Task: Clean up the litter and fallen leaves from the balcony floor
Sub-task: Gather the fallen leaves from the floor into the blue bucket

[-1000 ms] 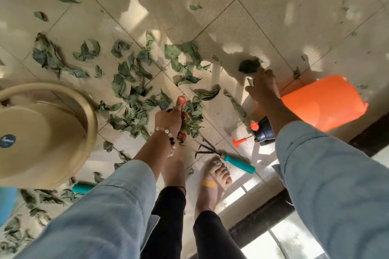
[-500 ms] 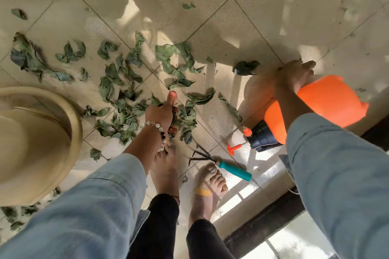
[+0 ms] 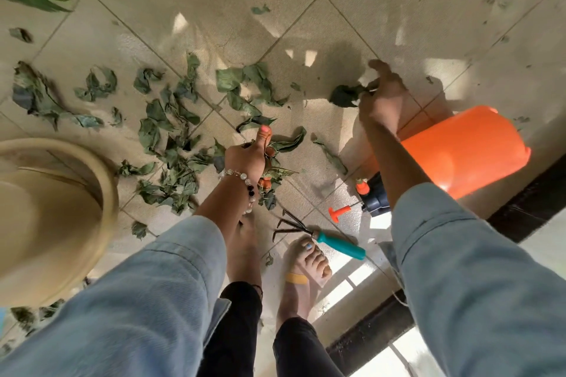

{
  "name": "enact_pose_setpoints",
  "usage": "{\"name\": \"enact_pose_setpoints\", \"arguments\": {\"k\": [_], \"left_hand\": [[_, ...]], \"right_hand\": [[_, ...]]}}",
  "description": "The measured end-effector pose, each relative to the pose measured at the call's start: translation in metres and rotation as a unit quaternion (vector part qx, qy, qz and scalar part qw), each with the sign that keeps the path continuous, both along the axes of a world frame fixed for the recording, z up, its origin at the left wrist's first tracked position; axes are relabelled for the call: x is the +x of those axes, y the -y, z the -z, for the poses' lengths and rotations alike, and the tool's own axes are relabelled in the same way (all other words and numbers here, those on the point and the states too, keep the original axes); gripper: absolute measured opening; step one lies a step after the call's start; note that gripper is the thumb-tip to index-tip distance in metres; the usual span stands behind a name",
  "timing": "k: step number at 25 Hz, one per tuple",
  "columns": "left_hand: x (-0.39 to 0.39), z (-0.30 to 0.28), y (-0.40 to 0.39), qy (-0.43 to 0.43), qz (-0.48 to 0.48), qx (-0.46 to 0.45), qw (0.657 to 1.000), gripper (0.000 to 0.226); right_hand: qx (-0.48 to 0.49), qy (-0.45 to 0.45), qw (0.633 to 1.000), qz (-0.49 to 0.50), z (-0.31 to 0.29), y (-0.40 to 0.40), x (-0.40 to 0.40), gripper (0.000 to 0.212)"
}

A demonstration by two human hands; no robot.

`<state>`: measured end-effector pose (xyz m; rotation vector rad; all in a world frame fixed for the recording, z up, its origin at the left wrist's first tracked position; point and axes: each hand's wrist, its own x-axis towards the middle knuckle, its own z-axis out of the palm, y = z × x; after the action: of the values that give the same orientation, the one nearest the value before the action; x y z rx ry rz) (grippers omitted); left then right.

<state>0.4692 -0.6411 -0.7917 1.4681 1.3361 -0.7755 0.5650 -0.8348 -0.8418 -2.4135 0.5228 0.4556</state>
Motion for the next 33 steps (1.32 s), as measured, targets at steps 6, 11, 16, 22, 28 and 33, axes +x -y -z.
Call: {"name": "enact_pose_setpoints", "arguments": {"k": [6, 11, 16, 22, 28, 33], "left_hand": [[-0.010, 0.011, -0.014, -0.001, -0.017, 0.047, 0.999, 0.051], [-0.022, 0.001, -0.018, 0.002, -0.085, 0.062, 0.994, 0.052], [-0.034, -0.027, -0.007, -0.004, -0.289, -0.148, 0.946, 0.089], [-0.065, -0.026, -0.027, -0.043, -0.361, -0.065, 0.929, 0.052], [-0.069, -0.014, -0.064, -0.059, -0.295, 0.027, 0.953, 0.085], [-0.142, 0.094, -0.087, -0.042, -0.238, -0.055, 0.969, 0.039]], "right_hand": [[0.007, -0.093, 0.986, -0.141, 0.008, -0.026, -0.037, 0.028], [0.166, -0.107, 0.980, 0.021, -0.026, -0.053, -0.066, 0.030], [0.158, -0.002, 0.975, -0.159, -0.103, -0.116, -0.152, 0.027], [0.227, -0.012, 0.922, -0.314, -0.124, -0.117, -0.161, 0.039], [0.022, -0.109, 0.990, -0.085, -0.063, -0.073, -0.095, 0.018], [-0.256, -0.208, 0.919, -0.216, 0.011, -0.052, -0.093, 0.033]]}}
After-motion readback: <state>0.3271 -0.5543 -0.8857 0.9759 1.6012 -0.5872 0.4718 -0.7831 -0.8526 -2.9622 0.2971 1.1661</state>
